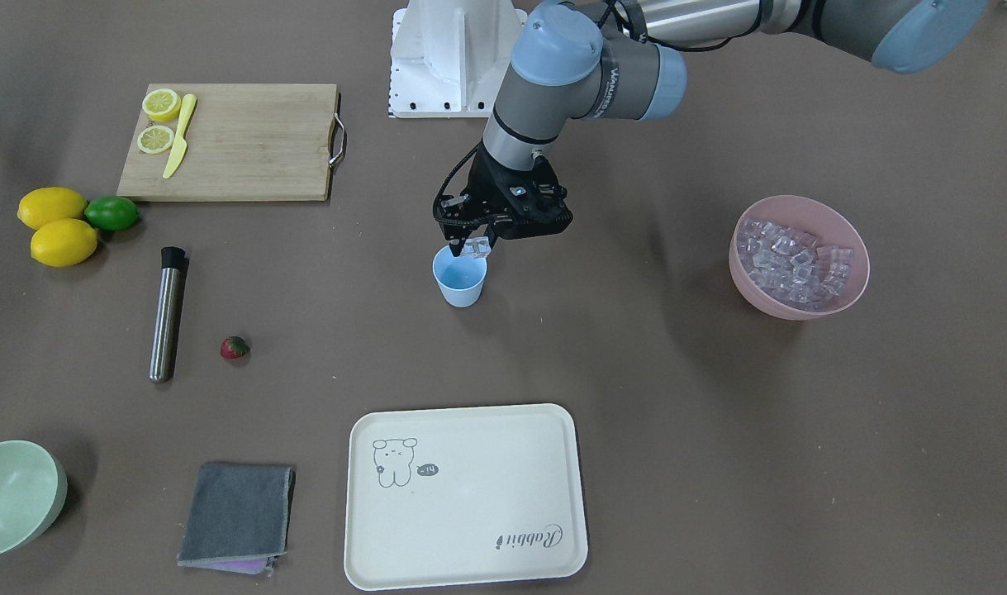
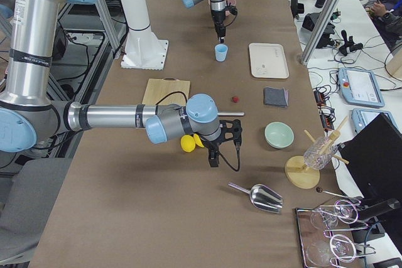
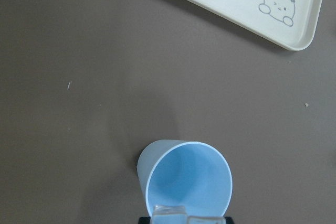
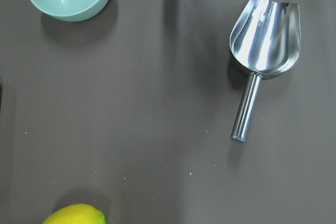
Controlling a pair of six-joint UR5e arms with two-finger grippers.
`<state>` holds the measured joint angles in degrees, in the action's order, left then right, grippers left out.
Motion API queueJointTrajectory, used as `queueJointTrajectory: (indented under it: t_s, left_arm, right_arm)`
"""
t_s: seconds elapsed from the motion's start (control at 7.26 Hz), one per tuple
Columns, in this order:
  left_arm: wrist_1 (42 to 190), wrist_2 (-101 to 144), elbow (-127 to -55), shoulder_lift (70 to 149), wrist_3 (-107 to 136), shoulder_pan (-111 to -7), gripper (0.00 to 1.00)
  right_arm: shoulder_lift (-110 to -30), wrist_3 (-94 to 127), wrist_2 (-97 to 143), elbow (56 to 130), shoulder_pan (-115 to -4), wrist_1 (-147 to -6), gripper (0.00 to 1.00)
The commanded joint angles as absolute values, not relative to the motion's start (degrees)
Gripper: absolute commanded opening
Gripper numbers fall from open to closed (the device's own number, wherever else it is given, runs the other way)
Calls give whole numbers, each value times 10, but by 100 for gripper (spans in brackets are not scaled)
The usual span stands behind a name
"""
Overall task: Mash ice and strawberries in cup
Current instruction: 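Open the left gripper to drop the ice cube into the cup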
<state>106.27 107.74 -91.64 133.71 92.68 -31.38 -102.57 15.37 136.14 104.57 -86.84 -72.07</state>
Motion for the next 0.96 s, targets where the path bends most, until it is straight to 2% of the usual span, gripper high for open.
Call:
queueJointTrajectory:
  t_s: [0.0,0.55,0.69,0.83]
  left_arm:
    - [1084,1075,-898,1339,925,-314,9]
    - [1083,1075,-897,1344,927,-303,9]
    - [1083,1075,-898,1346,927,-303,14]
    - [1091,1074,-897,1345,921,-304,53]
  right_arm:
    - [-1026,154,1361,1045,-868,-721,100]
    - [-1027,154,1361,1044,-868,-721,100]
    - [-1026,154,1361,1044,-868,-721,100]
    - [-1026,154,1361,1044,-868,-721,100]
